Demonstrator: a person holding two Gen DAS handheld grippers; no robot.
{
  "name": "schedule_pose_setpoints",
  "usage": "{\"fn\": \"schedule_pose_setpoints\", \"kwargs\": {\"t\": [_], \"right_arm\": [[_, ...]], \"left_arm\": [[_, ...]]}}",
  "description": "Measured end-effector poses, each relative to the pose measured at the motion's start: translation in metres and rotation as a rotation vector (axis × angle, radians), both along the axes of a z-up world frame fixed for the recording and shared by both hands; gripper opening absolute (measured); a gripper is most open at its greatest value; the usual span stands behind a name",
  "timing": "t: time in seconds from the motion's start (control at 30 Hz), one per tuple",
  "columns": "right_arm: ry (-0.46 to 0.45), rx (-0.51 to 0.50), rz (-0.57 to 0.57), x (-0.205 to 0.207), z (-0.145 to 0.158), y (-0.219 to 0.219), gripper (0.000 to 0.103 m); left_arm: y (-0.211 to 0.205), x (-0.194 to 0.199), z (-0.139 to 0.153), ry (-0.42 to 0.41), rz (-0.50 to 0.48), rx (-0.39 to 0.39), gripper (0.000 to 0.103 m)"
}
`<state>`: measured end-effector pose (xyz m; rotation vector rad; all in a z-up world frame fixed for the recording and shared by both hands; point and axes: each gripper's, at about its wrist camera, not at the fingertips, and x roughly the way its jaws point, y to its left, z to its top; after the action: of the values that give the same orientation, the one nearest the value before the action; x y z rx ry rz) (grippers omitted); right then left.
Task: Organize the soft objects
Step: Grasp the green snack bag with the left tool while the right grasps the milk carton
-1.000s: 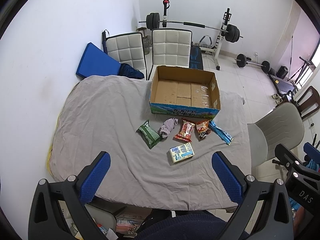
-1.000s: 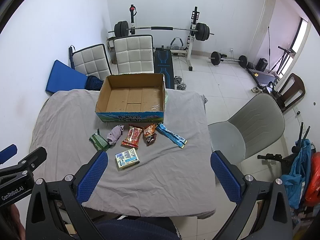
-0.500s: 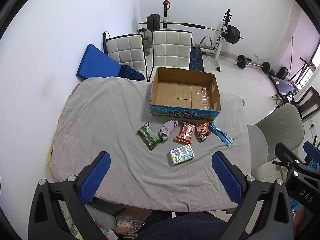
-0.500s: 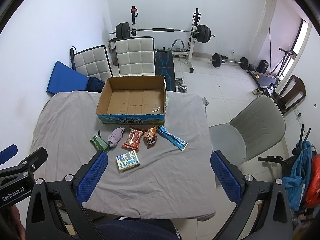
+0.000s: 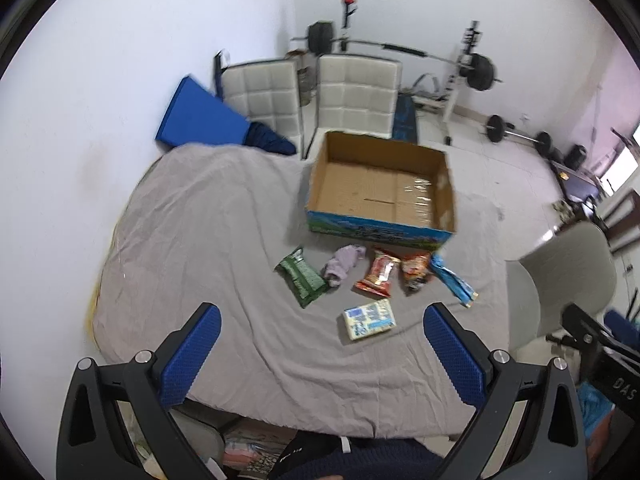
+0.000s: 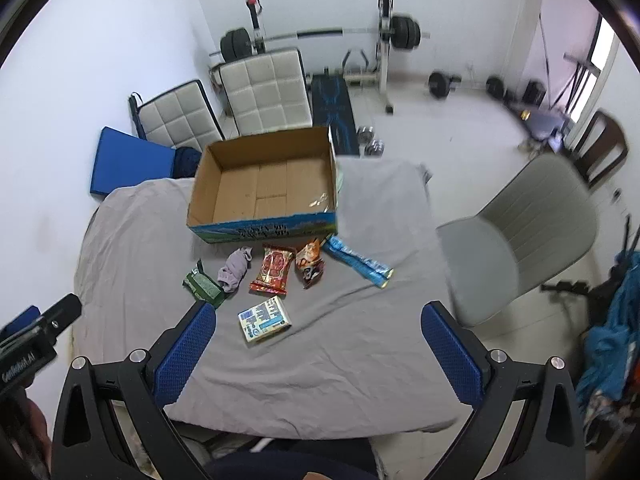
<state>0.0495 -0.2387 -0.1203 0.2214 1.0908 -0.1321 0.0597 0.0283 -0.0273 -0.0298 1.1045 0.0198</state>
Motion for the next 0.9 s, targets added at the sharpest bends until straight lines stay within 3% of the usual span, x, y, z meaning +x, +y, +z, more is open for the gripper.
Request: {"fn": "schedule_pose_setpoints", "kwargs": {"t": [0.13,0.3,0.5,0.63,0.73,0.83,0.9], "right_arm": [[0.087,0.018,-0.01,0.049,-0.067,-0.02,0.103],[0.229,-0.053,0.035,0.115,-0.166,-0.038,0.103],[0.353,0.058,0.075,0.17,-0.264,-0.034,0.103],[0.399,0.164,0.024,0.195,-0.312,-0.025,0.1],[0.432,0.167,-0.055,0.209,-0.34,-0.023,0.095],[0.47,0.235,-0.137,0.212,-0.36,-0.023,0.094],[0.507,0.205,-0.145,0.213,-0.366,-0.019,0.09]], "left_arm": [[0.015,0.038,-0.055,0.069,0.059,0.01,0.103],[0.036,0.09,-0.146,0.27,0.134,-0.059,0.103],[0.05,0.124,-0.248,0.439,0.248,-0.162,0.103],[0.058,0.14,-0.298,0.526,0.322,-0.245,0.095],[0.062,0.153,-0.321,0.552,0.356,-0.278,0.095],[0.066,0.167,-0.344,0.572,0.369,-0.283,0.095],[0.069,0.174,-0.359,0.594,0.372,-0.271,0.095]]}}
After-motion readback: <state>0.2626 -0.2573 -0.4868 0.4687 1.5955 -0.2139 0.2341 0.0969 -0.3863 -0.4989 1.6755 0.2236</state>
